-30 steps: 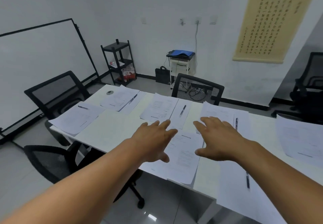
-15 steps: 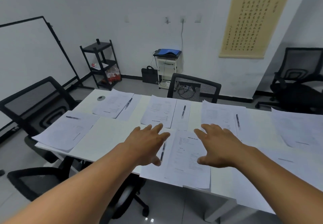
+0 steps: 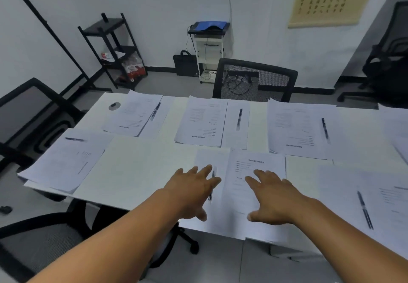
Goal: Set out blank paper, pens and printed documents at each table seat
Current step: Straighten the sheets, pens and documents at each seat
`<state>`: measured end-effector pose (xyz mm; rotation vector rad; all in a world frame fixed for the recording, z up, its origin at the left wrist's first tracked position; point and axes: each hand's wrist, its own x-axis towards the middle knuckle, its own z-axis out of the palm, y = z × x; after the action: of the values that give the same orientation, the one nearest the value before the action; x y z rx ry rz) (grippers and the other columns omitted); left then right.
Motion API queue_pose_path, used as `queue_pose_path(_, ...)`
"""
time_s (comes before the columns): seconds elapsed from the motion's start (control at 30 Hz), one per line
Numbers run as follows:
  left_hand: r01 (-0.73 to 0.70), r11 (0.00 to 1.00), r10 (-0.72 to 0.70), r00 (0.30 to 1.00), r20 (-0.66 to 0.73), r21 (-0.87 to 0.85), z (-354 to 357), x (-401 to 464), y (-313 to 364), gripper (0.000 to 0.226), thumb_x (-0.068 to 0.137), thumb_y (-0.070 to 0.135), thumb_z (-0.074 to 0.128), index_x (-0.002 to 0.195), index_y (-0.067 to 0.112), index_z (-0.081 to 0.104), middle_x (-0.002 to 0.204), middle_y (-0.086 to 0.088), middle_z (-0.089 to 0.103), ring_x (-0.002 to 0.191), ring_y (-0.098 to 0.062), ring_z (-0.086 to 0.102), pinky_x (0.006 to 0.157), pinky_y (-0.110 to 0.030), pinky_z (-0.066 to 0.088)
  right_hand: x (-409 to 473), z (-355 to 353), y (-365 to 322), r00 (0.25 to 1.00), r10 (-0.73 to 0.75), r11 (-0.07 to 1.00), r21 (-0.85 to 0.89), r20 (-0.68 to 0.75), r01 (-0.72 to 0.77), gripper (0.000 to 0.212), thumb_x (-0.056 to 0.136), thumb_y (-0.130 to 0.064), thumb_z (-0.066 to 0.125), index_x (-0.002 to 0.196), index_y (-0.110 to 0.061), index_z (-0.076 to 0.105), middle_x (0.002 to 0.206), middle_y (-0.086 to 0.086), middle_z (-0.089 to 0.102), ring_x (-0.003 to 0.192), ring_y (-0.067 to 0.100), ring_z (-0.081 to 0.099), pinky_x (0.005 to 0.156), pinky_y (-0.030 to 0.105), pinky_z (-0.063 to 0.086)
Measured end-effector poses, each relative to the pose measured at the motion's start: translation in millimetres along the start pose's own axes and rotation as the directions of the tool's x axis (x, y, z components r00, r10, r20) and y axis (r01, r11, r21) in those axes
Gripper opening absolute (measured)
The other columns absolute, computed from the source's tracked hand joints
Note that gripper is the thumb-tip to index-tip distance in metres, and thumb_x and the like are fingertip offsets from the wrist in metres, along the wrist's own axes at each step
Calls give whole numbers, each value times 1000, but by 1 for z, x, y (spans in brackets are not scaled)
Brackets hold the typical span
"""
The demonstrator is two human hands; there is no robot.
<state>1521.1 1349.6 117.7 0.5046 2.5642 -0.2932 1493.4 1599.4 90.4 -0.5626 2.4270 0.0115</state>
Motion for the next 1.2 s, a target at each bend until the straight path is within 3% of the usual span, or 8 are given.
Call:
queue_pose_path(0.4,-131,991,131,991,4,-15,70,66,-18,110,82,55,91,167,29,25,179,-6,18,154,-36,38,114,-57,45,71,56,-10,989,107,987,110,98,-118,119,93,-72,66,172,-31,-13,177,-1,-33,164,32,-27,133,63,6)
queue_pose_path(0.7,-149,988,149,989,2,33,114,91,-27,129,86,54,90,174,29,-1,182,-9,-16,168,-43,5,128,-65,31,99,91,-12,988,132,985,100,84,-141,125,89,-76,68,170,-36,-19,173,-1,-41,162,34,-33,132,67,4)
queue_pose_path(0.93,-171,984,175,982,-77,52,120,98,-22,123,87,51,89,172,23,3,183,-7,-11,163,-40,21,115,-56,47,98,99,-3,990,121,986,104,73,-128,126,89,-69,71,168,-38,-23,173,-3,-41,163,33,-30,132,67,7)
queue_pose_path(1.2,-175,982,179,982,-59,76,123,100,-22,112,92,50,85,171,15,13,183,0,-7,155,-36,34,101,-48,54,94,101,-2,991,108,988,107,72,-116,124,90,-65,71,168,-39,-21,173,-4,-41,163,32,-31,132,66,6)
